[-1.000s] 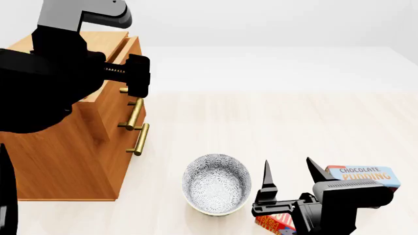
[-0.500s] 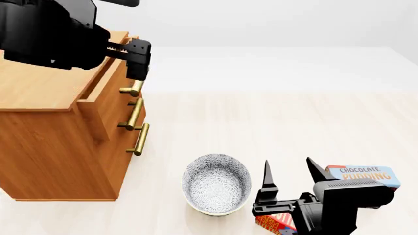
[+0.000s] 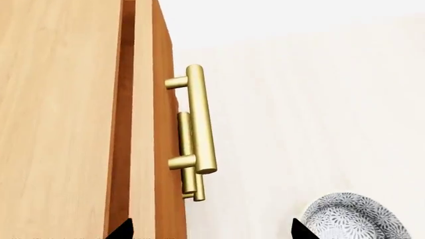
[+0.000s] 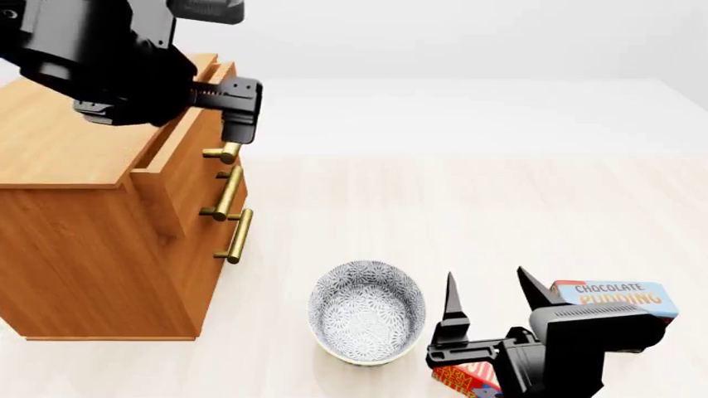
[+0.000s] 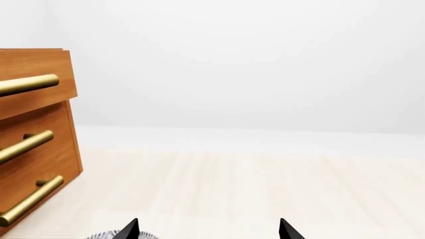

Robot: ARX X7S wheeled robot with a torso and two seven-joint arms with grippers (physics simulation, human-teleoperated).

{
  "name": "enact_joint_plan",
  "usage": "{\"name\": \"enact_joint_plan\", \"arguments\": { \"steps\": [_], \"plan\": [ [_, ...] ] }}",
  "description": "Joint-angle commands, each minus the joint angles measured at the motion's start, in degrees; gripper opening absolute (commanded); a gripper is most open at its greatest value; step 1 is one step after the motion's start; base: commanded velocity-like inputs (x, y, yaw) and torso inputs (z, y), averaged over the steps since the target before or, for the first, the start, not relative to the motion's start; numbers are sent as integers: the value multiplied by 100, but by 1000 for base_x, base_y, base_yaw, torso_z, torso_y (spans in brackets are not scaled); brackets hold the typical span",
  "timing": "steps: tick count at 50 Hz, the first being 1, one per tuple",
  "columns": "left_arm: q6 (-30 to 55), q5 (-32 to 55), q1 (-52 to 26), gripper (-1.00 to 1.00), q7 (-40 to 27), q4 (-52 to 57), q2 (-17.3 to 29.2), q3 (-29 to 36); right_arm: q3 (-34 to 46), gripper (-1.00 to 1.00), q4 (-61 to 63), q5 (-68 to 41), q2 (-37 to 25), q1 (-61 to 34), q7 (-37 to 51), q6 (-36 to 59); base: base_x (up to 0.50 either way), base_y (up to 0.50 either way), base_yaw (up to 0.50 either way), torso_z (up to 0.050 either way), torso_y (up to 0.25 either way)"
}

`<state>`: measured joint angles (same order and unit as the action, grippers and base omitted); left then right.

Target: Put the butter at the back in the top drawer of the cabinet and close it.

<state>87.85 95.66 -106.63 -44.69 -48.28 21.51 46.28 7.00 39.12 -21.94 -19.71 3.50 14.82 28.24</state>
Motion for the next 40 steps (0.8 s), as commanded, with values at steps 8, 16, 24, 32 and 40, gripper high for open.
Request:
{"name": "enact_joint_plan", "arguments": {
  "steps": [8, 16, 24, 32, 40],
  "plan": [
    [-210, -344, -173, 100, 731, -599, -148, 655, 38, 100, -4, -23, -36, -8, 35, -1, 0, 0, 0, 0, 0],
    [-246, -377, -136, 100, 779, -631, -185, 771, 32, 100, 18, -50, -56, -7, 55, 8, 0, 0, 0, 0, 0],
    [-410, -748, -173, 100, 1353, -927, -330, 1120, 19, 100, 28, -84, -75, -14, 75, 20, 0, 0, 0, 0, 0],
    [-537, -1049, -217, 100, 1798, -1217, -460, 1410, 26, 100, 23, -106, -89, -28, 91, 29, 0, 0, 0, 0, 0],
    [-586, -1132, -228, 100, 1884, -1319, -503, 1507, 36, 100, 14, -115, -101, -31, 102, 20, 0, 0, 0, 0, 0]
  ]
}}
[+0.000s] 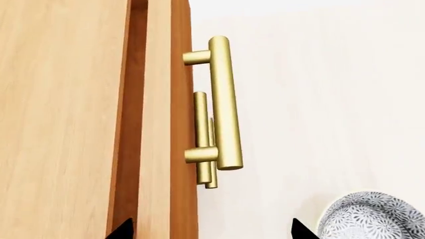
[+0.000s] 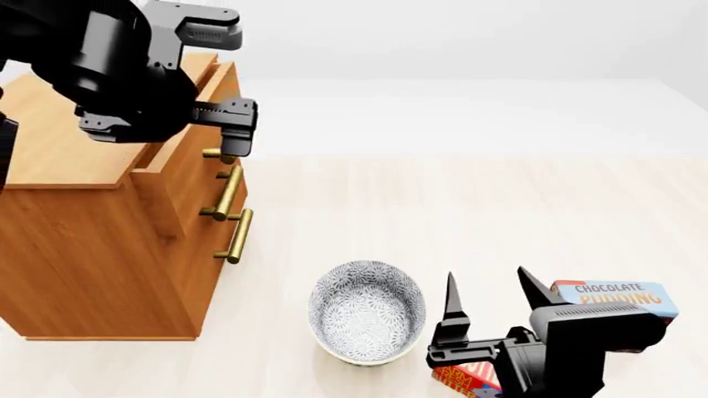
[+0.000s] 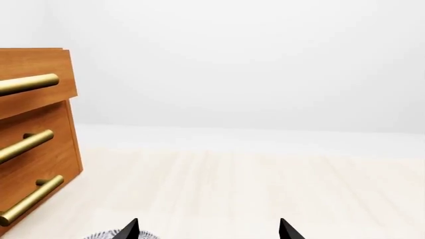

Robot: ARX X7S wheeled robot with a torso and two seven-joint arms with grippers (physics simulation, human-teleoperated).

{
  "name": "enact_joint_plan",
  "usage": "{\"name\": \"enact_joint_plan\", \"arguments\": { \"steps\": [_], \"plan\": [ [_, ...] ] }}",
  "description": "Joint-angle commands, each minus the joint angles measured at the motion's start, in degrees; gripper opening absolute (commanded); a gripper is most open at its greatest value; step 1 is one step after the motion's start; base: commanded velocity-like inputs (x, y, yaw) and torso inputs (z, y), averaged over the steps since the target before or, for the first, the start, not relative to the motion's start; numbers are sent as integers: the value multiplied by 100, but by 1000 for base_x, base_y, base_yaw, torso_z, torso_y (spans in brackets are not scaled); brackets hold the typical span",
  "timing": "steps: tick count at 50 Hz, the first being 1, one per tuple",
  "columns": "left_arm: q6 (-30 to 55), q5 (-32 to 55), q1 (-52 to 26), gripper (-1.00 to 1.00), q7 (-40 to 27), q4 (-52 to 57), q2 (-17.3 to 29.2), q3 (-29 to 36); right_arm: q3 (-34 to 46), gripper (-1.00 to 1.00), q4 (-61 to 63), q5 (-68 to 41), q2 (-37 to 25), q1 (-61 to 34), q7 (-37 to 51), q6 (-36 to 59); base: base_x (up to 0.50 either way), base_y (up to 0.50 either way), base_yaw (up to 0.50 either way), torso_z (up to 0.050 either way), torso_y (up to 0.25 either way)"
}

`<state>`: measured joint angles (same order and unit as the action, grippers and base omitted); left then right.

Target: Put the butter at the back in the top drawer of the cabinet and close it.

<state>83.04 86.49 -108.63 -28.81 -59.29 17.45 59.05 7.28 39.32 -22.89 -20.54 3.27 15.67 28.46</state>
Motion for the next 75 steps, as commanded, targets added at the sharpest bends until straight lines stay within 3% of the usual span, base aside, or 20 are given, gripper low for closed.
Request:
{"name": "enact_joint_plan", "arguments": {
  "steps": [1, 11, 32, 43, 60, 75],
  "plan": [
    [-109, -223, -28, 100, 300, -226, -99, 240, 9, 100, -7, -20, -20, -6, 18, -6, 0, 0, 0, 0, 0],
    [-183, -349, 3, 100, 541, -365, -173, 387, 25, 100, -16, -24, -38, 1, 29, -37, 0, 0, 0, 0, 0],
    [-541, -1112, 14, 100, 1978, -1384, -651, 1124, 55, 100, -32, -40, -69, -2, 59, -73, 0, 0, 0, 0, 0],
    [-326, -1073, -33, 100, 2641, -1462, -694, 1093, 65, 100, -30, -66, -88, -11, 81, -64, 0, 0, 0, 0, 0],
    [-151, -954, -5, 100, 3156, -1406, -720, 983, 66, 100, -21, -110, -120, -22, 117, -54, 0, 0, 0, 0, 0],
    [51, -551, -57, 100, 2836, -1123, -632, 618, 79, 100, -10, -135, -147, -22, 146, -60, 0, 0, 0, 0, 0]
  ]
}}
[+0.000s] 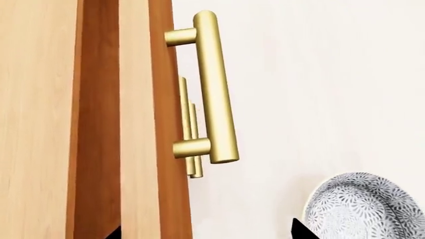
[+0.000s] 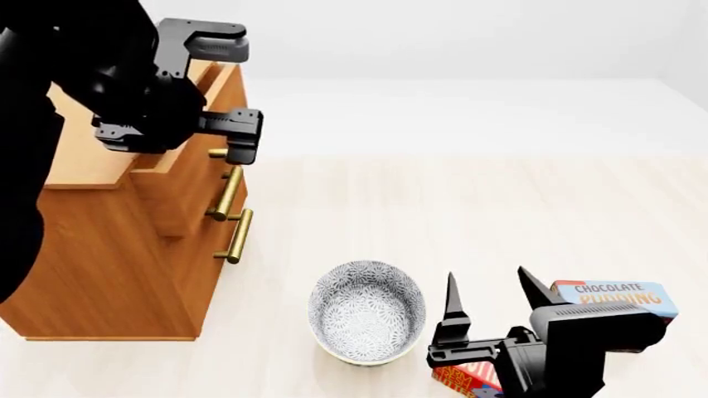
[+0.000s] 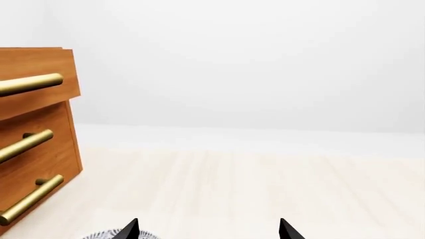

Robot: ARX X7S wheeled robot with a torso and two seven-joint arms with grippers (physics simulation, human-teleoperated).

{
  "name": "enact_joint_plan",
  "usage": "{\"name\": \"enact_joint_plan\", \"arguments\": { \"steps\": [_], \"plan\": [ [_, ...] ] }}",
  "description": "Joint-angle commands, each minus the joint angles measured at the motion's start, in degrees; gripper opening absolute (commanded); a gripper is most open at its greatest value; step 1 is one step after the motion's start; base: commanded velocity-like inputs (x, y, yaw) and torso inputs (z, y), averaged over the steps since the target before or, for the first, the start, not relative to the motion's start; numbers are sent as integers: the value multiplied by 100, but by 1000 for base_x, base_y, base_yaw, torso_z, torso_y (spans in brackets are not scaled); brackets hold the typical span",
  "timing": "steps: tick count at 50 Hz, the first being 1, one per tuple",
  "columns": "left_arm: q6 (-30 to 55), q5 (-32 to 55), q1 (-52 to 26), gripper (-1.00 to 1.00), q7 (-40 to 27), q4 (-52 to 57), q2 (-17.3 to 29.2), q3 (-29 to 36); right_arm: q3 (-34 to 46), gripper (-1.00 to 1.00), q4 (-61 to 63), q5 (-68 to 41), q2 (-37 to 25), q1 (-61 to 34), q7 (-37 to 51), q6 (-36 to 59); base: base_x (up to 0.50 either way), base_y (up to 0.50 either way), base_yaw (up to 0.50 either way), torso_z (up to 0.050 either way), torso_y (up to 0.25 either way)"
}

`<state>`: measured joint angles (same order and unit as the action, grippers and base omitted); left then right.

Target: Put the butter at the back in the top drawer of the cabinet and close it.

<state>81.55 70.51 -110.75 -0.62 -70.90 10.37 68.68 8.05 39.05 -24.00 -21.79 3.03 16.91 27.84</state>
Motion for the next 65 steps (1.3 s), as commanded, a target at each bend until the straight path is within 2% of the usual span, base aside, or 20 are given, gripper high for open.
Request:
{"name": "enact_joint_plan", "arguments": {
  "steps": [1, 41, 65],
  "plan": [
    [209, 1066, 147, 100, 9, 41, 68, -361, 2, 100, 19, -26, -24, 3, 23, 1, 0, 0, 0, 0, 0],
    [380, 1782, -70, 100, -888, 317, -352, -843, -190, 100, 138, -213, -132, 131, 135, -50, 0, 0, 0, 0, 0],
    [205, 1642, -166, 100, -9, 24, -862, -578, -344, 100, 247, -272, -189, 330, 231, -169, 0, 0, 0, 0, 0]
  ]
}}
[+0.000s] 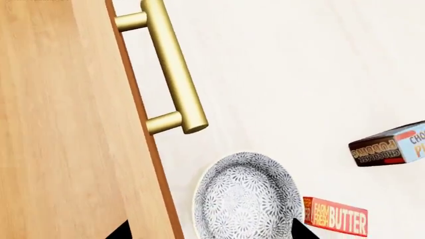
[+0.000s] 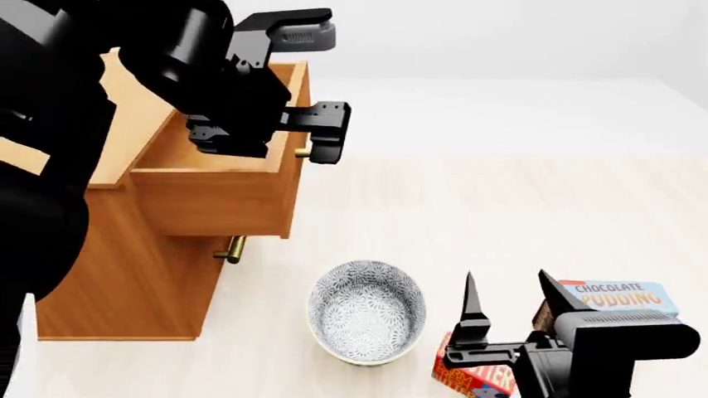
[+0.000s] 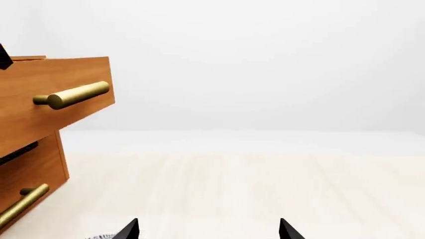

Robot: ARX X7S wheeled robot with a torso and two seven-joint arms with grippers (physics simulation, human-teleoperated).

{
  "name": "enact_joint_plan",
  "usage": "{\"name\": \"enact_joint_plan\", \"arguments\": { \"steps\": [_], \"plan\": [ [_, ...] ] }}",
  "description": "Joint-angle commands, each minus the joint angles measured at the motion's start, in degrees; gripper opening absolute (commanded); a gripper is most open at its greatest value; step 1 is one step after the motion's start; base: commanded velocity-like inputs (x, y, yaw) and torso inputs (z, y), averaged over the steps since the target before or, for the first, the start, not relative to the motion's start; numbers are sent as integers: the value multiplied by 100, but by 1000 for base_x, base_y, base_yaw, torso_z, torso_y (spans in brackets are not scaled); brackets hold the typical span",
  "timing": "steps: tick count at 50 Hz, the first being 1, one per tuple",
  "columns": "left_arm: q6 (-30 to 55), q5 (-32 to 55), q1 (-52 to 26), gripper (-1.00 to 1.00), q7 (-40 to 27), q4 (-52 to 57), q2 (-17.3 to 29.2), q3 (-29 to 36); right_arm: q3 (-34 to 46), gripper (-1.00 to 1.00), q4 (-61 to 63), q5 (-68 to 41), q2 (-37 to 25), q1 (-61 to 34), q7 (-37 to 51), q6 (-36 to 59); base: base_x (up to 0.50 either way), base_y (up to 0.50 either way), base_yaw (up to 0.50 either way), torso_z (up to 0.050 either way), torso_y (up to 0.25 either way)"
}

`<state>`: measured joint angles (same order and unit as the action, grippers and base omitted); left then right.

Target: Put the butter at the back in the top drawer of the cabinet and close it.

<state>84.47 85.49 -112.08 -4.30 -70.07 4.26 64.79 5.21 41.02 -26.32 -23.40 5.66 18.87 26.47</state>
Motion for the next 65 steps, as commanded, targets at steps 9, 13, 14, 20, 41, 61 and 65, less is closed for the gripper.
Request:
{"name": "enact_joint_plan", "arguments": {
  "steps": [9, 13, 14, 20, 41, 61, 65],
  "plan": [
    [-120, 291, 59, 100, 383, 33, -316, -262, -117, 100, 84, -95, -51, 95, 62, -42, 0, 0, 0, 0, 0],
    [-134, 365, 72, 100, 405, 63, -340, -294, -132, 100, 86, -116, -58, 95, 68, -46, 0, 0, 0, 0, 0],
    [-139, 389, 70, 100, 409, 67, -342, -307, -134, 100, 86, -120, -59, 94, 69, -47, 0, 0, 0, 0, 0],
    [-199, 512, 84, 100, 453, 76, -402, -302, -155, 100, 87, -148, -71, 101, 78, -54, 0, 0, 0, 0, 0],
    [-510, 1762, 121, 100, 564, 211, -416, 381, -194, 100, 92, -230, -111, 114, 99, -76, 0, 0, 0, 0, 0],
    [-717, 2609, 107, 100, -304, 889, 46, 273, -165, 100, 63, -246, -134, 94, 120, -94, 0, 0, 0, 0, 0],
    [-796, 3088, 144, 100, -1189, 1453, 414, 15, -146, 100, 60, -237, -136, 84, 132, -88, 0, 0, 0, 0, 0]
  ]
}}
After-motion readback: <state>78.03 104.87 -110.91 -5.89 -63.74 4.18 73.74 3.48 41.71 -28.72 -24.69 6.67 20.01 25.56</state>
